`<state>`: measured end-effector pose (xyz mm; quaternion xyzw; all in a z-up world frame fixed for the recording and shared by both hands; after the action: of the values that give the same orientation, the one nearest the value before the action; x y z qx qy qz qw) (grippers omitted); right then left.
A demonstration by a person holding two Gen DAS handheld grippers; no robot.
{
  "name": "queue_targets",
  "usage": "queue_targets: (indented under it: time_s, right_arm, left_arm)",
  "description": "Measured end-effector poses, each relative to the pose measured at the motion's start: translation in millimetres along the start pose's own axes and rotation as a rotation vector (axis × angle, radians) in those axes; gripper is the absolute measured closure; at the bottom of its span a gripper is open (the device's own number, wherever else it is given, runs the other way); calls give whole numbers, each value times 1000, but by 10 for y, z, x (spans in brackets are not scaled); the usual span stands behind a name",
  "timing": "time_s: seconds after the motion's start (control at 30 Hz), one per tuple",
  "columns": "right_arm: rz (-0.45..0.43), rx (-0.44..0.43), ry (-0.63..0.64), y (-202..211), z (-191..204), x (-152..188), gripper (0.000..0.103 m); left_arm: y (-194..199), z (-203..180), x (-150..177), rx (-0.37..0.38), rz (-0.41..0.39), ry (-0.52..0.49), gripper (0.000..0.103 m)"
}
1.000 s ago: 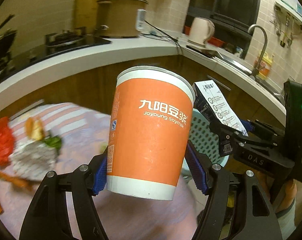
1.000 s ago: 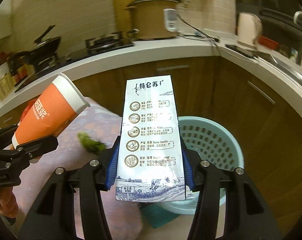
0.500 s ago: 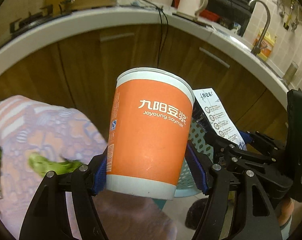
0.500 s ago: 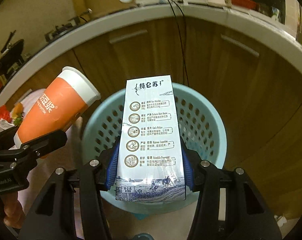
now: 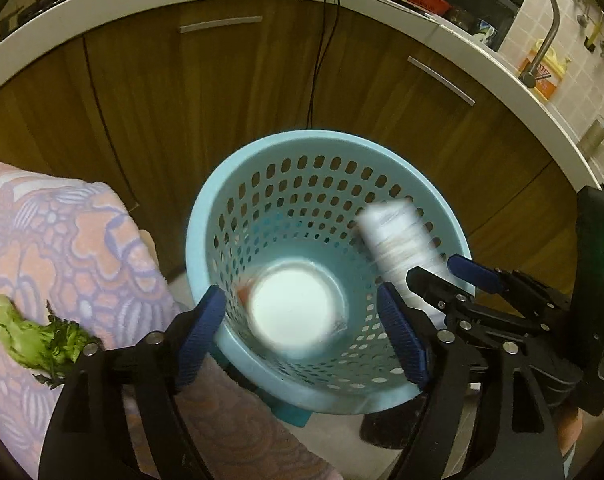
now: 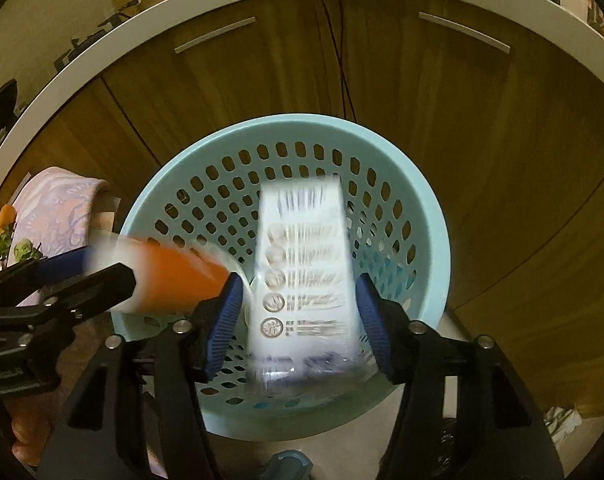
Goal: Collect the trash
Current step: 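Carry the orange cup and white carton over the basket and release both, then move both tools back over the table toward the wrappers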
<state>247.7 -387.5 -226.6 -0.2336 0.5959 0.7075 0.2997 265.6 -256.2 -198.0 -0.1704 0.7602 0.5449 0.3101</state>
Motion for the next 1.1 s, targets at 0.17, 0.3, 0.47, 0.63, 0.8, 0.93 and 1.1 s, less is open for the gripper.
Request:
queue_targets:
  time_s: [0.17,0.3,0.47,0.63,0.8,0.93,1.1]
  right_arm:
    - [-7,-7,-9,62,16,-4,44]
    - [-22,-23,-4,163,97,-31,44]
    - [-63,-48,36,331,311,-120,44]
    - [-96,-83,85,475,622,-186,44]
    - [-128,-125,136,629,993,-226,44]
    - [-147,-162,163,741,1288,-195,48]
    - [-147,-227,211,804,1804,-66,61]
  left_arm:
    - [112,29,1,-1,-21,12,24]
    - [253,51,-2,2,-48,13,24]
    - [506,84,2,8,-93,17,24]
    - [809,213,-1,-9,-144,35,24]
    - [1220,475,-5,-83,-216,63,24]
    - [1653,811,51,-203,-298,111,24]
    - [2161,1296,196,-355,-375,184,24]
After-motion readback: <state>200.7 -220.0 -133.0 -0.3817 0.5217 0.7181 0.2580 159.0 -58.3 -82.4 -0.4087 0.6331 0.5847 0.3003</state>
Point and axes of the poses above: each gripper's, at about its wrist camera, not at the fingertips, and y roughly against the way its jaws point, z to its left, x to its underside, the point moved 9 cm from there along -y, roughly the way its jaws point, and after that the axes turned 10 degrees about -z, right-handed, at the moved point
